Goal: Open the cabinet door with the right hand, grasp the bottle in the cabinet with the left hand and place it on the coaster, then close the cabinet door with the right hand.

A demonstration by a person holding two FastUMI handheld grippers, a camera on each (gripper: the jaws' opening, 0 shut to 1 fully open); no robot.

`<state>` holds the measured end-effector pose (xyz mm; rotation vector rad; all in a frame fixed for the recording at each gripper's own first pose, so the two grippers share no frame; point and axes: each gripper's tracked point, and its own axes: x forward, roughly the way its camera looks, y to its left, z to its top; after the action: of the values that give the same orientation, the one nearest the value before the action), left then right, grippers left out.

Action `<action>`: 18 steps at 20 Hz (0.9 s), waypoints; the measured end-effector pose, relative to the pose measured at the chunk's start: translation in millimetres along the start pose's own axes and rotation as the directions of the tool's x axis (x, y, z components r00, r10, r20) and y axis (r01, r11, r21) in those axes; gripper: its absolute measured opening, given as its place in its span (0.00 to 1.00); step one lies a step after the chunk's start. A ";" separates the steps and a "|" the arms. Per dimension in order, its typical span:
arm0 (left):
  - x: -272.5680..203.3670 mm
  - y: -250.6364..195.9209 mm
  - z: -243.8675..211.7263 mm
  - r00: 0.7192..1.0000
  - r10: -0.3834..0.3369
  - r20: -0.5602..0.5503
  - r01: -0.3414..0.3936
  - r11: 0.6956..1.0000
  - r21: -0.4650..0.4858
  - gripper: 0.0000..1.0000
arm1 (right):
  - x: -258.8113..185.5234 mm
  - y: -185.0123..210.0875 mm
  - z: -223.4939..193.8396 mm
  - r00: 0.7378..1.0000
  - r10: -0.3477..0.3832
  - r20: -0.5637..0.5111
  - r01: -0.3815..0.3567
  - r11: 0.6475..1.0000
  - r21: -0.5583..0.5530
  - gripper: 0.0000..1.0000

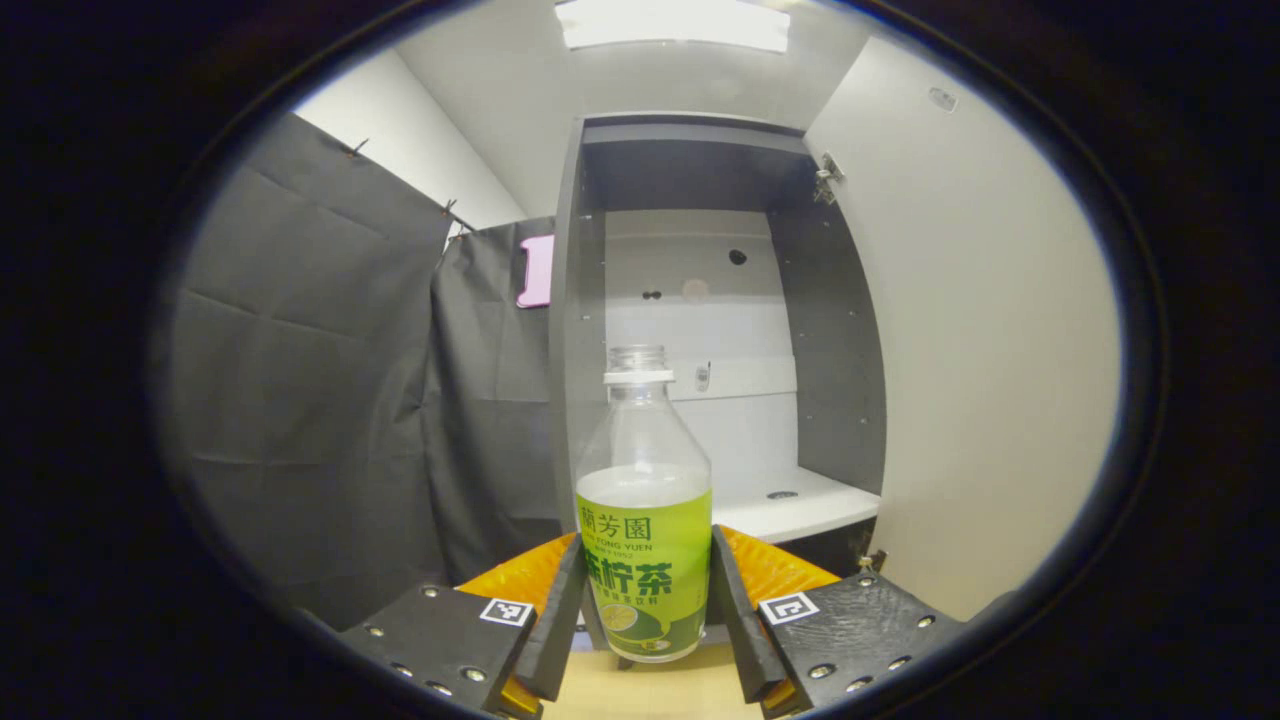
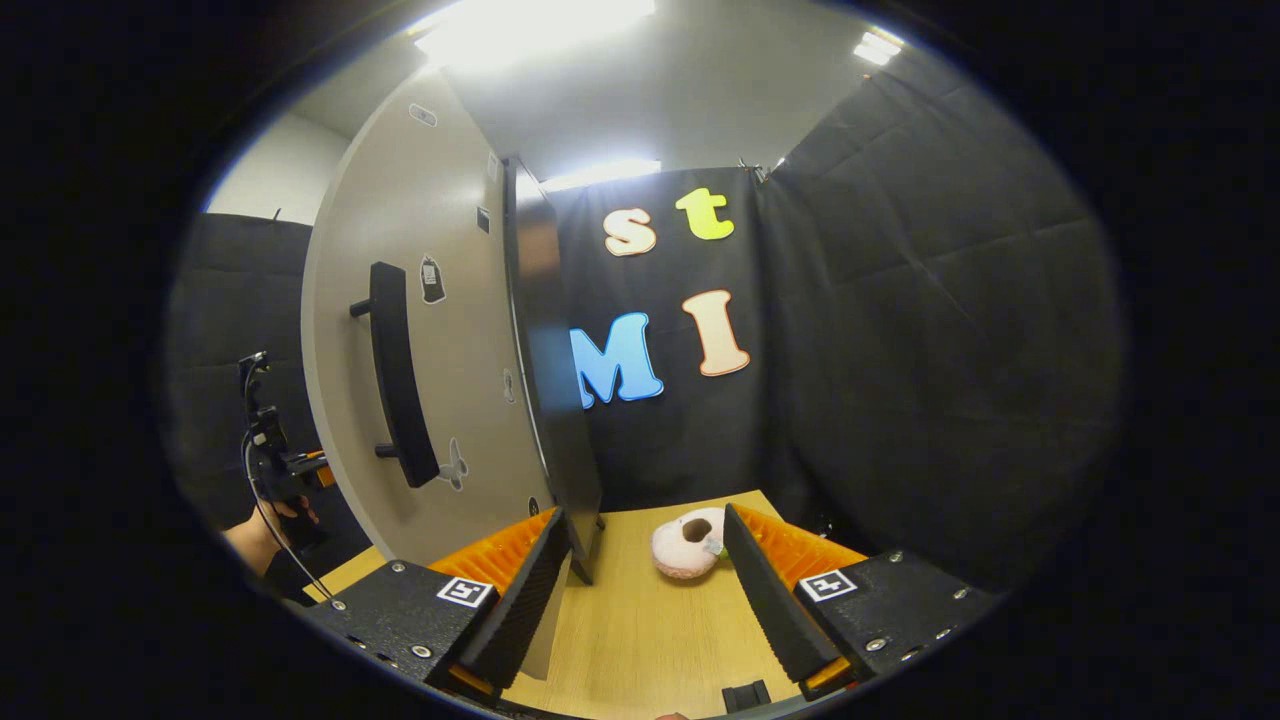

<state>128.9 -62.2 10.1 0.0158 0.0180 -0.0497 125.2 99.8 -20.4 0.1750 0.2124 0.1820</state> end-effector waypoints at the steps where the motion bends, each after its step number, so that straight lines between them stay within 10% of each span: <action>1: -8.6 -0.8 -4.4 1.000 -0.002 0.001 0.002 1.000 0.006 0.67 | 0.3 0.5 0.4 1.000 0.003 0.003 -0.003 1.000 -0.009 0.95; 18: -118.7 24.8 -117.2 0.994 0.076 -0.072 -0.076 0.997 0.005 0.67 | 17.2 -6.8 1.8 0.999 -0.034 0.003 0.034 0.999 -0.016 0.95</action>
<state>9.5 -29.7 -104.5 0.0205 0.0897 0.0270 143.2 96.3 -23.4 0.1553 0.2107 0.1494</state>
